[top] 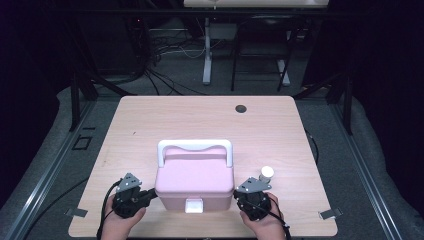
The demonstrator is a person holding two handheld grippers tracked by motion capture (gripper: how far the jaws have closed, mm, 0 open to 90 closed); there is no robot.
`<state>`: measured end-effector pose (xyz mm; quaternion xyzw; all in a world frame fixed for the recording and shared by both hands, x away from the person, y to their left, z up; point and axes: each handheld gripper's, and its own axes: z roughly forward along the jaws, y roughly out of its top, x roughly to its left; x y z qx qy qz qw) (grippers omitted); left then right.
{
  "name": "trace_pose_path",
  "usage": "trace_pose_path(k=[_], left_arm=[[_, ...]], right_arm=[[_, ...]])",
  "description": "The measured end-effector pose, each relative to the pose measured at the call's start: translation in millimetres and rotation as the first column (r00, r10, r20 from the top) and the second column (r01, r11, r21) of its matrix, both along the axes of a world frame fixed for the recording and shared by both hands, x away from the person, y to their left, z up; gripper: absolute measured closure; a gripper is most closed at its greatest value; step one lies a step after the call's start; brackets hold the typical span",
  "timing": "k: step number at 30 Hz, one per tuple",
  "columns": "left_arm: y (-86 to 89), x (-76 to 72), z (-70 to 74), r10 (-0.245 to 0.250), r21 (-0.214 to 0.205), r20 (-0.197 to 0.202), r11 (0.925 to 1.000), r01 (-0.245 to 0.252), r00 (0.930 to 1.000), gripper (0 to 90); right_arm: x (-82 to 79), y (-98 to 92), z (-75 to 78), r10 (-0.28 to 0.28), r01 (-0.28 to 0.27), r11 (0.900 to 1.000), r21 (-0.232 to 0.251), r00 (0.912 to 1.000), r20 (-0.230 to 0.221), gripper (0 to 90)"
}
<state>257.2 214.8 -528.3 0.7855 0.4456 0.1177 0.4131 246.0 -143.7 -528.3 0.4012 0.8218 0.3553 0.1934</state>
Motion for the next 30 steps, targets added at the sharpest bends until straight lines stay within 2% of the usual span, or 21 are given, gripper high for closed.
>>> trace_pose_path(k=[8,18,23,24,30], left_arm=[[0.0,-0.5,0.3,-0.005,-0.012,-0.018,0.9999,0.005,0.9998,90.0],[-4.1,-1.2,-0.4,-0.024,-0.021,-0.016,0.9995,0.023,0.9996,90.0],[-4.2,-0.3,-2.0,-0.025,-0.018,-0.020,0.9995,0.025,0.9995,90.0],[-4.4,0.1,-2.4,-0.031,-0.004,-0.021,0.9995,0.031,0.9993,90.0],[-4.0,1.1,-3.2,-0.032,-0.008,-0.024,0.9995,0.032,0.9992,90.0]], right_arm=[[-3.4,-2.2,0.4,0.001,-0.001,1.0000,0.002,1.0000,-0.007,90.0],[-1.4,-6.5,1.3,-0.008,0.008,0.9999,-0.008,0.9999,-0.010,90.0],[-1.4,-6.9,1.5,-0.011,0.011,0.9999,-0.006,0.9998,-0.014,90.0],[-1.5,-6.4,1.4,-0.014,0.013,0.9999,-0.010,0.9999,-0.009,90.0],[-2.5,-5.7,2.4,-0.015,0.015,0.9998,-0.014,0.9997,-0.017,90.0]])
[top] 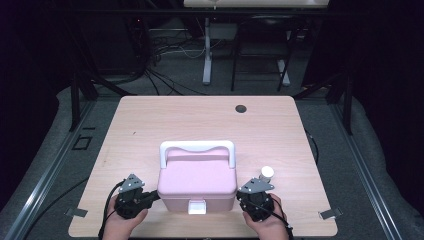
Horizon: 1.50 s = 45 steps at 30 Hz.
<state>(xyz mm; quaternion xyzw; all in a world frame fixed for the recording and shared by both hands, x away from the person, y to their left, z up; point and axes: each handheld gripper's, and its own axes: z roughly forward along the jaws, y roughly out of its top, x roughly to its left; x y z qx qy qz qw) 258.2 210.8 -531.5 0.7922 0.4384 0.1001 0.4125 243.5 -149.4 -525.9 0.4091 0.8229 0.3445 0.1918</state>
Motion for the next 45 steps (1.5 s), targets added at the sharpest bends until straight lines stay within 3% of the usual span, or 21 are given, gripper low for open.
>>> trace_pose_path(k=[9,13,20,30,37,45], left_arm=[[0.8,0.7,0.2,0.002,0.007,0.002,1.0000,-0.002,1.0000,89.6],[4.3,4.1,-0.3,0.004,0.000,-0.010,1.0000,-0.004,0.9999,84.9],[10.2,8.0,3.4,0.008,-0.031,-0.024,0.9995,-0.008,0.9997,74.1],[16.5,15.5,18.9,-0.006,-0.039,-0.022,0.9992,0.005,0.9997,62.4],[21.5,19.9,28.6,-0.024,-0.004,-0.028,0.9997,0.024,0.9993,57.4],[26.5,22.8,42.1,-0.049,-0.027,-0.045,0.9985,0.048,0.9978,53.5]], right_arm=[[-0.4,0.7,1.7,0.006,-0.006,1.0000,-0.008,0.9998,-0.017,90.0],[1.4,-0.9,1.8,0.008,-0.007,0.9999,0.013,0.9992,-0.039,89.8],[4.6,-4.2,0.9,0.001,0.000,0.9998,0.022,0.9995,-0.032,81.8],[11.5,-9.4,12.7,-0.002,0.003,0.9998,0.018,0.9985,-0.055,67.8],[14.6,-15.9,23.3,0.028,-0.027,0.9995,0.018,0.9955,-0.090,61.9],[19.1,-18.4,39.8,0.094,-0.093,0.9955,0.018,0.9890,-0.113,59.8]])
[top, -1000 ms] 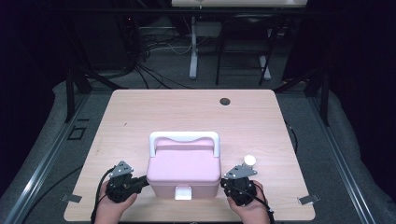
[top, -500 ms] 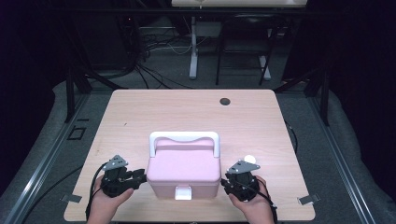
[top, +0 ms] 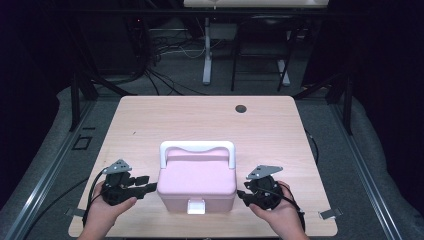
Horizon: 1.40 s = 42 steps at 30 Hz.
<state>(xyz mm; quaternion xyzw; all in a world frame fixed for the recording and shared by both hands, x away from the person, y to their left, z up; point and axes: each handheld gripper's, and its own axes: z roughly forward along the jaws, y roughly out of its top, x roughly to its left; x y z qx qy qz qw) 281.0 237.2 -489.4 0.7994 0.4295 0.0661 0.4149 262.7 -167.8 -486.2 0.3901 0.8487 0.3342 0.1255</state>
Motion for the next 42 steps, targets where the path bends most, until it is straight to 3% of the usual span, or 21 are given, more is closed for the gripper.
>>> trace_pose_path(k=[6,11,15,19,31,42], left_arm=[[1.8,1.4,7.6,-0.033,0.031,-0.007,0.9990,0.033,0.9994,53.0],[-0.4,1.9,11.3,-0.066,0.040,-0.051,0.9969,0.068,0.9965,53.2],[-1.7,3.2,15.5,-0.080,0.035,-0.074,0.9959,0.083,0.9940,53.4],[-3.7,4.7,20.6,-0.092,0.065,-0.086,0.9931,0.098,0.9920,53.2],[-4.8,9.0,36.7,-0.103,0.082,-0.083,0.9906,0.110,0.9912,52.5],[-8.6,13.0,51.3,-0.117,0.097,-0.087,0.9873,0.125,0.9893,53.1]], right_arm=[[3.2,-5.1,9.3,0.051,-0.051,0.9987,-0.007,0.9983,-0.027,55.7],[4.8,-7.6,15.1,0.067,-0.068,0.9973,-0.026,0.9961,-0.057,55.2],[5.5,-7.6,18.5,0.080,-0.082,0.9964,-0.022,0.9948,-0.063,55.5],[5.2,-5.8,23.3,0.101,-0.103,0.9940,-0.037,0.9932,-0.058,56.2],[6.0,-3.9,40.0,0.133,-0.137,0.9888,-0.057,0.9883,-0.074,56.3],[13.0,-2.1,59.8,0.140,-0.144,0.9877,-0.062,0.9882,-0.062,55.8]])
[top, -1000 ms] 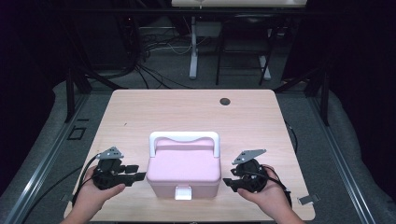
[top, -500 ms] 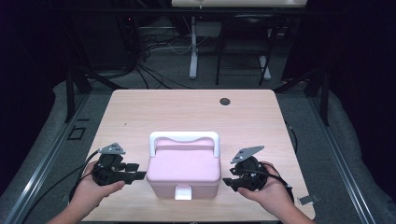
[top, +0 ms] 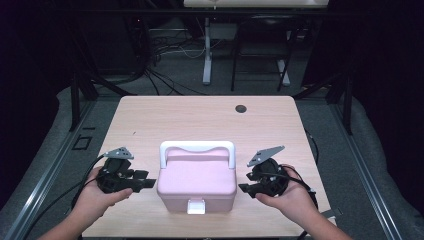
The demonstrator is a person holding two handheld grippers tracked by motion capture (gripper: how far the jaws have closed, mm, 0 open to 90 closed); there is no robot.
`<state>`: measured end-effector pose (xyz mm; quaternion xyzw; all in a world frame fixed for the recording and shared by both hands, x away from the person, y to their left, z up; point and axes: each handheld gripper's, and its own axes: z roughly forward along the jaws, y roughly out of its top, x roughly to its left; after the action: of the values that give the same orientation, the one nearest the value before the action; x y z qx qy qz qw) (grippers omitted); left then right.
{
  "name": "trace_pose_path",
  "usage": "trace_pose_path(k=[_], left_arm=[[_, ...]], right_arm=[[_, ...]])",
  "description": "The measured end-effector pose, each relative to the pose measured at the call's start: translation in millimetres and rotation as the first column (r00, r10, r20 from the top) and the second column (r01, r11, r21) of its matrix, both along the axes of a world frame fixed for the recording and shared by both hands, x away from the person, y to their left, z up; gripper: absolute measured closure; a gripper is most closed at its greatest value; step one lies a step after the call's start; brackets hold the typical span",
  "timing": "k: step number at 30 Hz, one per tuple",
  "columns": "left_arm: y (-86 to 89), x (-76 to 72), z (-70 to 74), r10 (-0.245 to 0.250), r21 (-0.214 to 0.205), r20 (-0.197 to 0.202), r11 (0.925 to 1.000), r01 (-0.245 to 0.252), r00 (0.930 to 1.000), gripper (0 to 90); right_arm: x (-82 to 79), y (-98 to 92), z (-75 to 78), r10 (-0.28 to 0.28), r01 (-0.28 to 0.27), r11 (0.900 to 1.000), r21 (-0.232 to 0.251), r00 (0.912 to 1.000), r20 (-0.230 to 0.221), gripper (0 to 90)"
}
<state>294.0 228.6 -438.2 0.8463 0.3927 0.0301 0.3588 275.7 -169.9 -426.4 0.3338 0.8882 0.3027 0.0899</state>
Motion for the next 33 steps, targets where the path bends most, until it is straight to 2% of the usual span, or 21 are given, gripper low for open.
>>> trace_pose_path(k=[3,8,13,23,30,33], left_arm=[[-0.9,2.0,4.7,-0.004,0.001,0.008,1.0000,0.004,1.0000,53.1],[-3.2,5.5,17.1,-0.004,-0.021,0.022,0.9998,0.005,0.9998,52.6],[-7.6,10.2,22.7,-0.010,-0.018,0.025,0.9998,0.011,0.9996,52.0],[-15.7,22.1,22.5,-0.022,-0.001,0.029,0.9998,0.022,0.9993,52.0],[-21.7,31.2,19.9,-0.015,0.007,0.031,0.9999,0.015,0.9994,51.9],[-23.9,34.0,18.3,-0.016,-0.004,0.024,0.9999,0.016,0.9996,51.9]], right_arm=[[1.6,1.5,5.3,0.002,-0.002,1.0000,0.005,1.0000,0.001,55.5],[6.2,3.6,16.3,0.003,-0.003,0.9999,0.013,1.0000,0.008,55.2],[14.3,7.9,23.6,0.009,-0.009,0.9998,0.019,0.9999,0.014,54.9],[29.5,19.5,21.7,0.024,-0.024,0.9996,0.015,0.9997,0.004,54.5],[36.0,24.7,17.1,0.013,-0.013,0.9999,0.009,0.9999,0.008,53.8],[39.2,24.8,15.2,0.009,-0.009,0.9998,0.018,1.0000,0.001,53.5]])
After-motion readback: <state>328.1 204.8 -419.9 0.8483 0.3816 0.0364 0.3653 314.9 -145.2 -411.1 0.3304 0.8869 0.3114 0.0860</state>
